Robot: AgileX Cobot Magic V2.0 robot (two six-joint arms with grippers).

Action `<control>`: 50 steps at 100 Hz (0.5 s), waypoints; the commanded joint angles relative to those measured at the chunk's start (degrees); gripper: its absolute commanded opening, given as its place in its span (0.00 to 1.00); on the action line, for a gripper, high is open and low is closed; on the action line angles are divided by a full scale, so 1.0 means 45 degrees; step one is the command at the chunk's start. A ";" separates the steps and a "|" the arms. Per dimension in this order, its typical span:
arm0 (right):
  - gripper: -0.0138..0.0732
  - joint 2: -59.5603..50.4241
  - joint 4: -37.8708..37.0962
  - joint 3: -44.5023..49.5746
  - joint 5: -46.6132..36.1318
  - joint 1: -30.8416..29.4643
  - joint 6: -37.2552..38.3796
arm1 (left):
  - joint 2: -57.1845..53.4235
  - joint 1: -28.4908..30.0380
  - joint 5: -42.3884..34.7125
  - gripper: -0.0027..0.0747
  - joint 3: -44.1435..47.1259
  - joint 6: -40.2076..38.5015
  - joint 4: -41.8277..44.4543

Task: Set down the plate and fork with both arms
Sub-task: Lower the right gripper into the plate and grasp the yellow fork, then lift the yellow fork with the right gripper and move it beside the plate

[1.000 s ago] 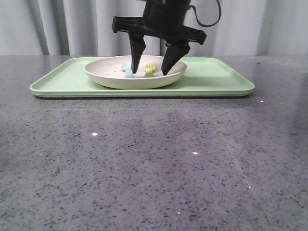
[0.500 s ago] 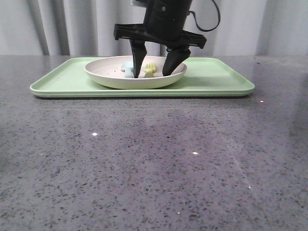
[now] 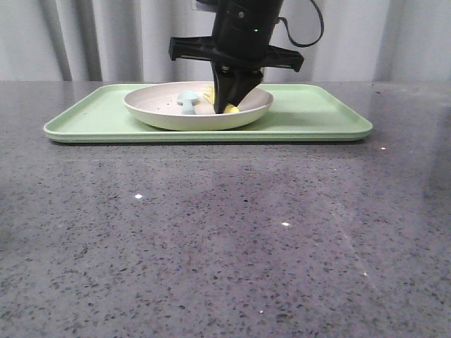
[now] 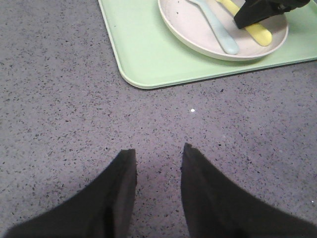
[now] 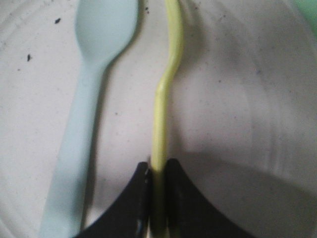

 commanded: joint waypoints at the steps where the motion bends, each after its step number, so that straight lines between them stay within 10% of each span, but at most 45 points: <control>1: 0.12 -0.0663 0.0019 -0.0343 -0.0223 -0.0025 -0.0016 | -0.0080 0.0001 -0.0726 0.33 -0.0342 -0.0143 -0.0293; 50: 0.12 -0.0735 -0.0012 -0.2676 0.1890 -0.0094 -0.0016 | -0.0080 0.0001 -0.0577 0.33 -0.0342 -0.0143 -0.0293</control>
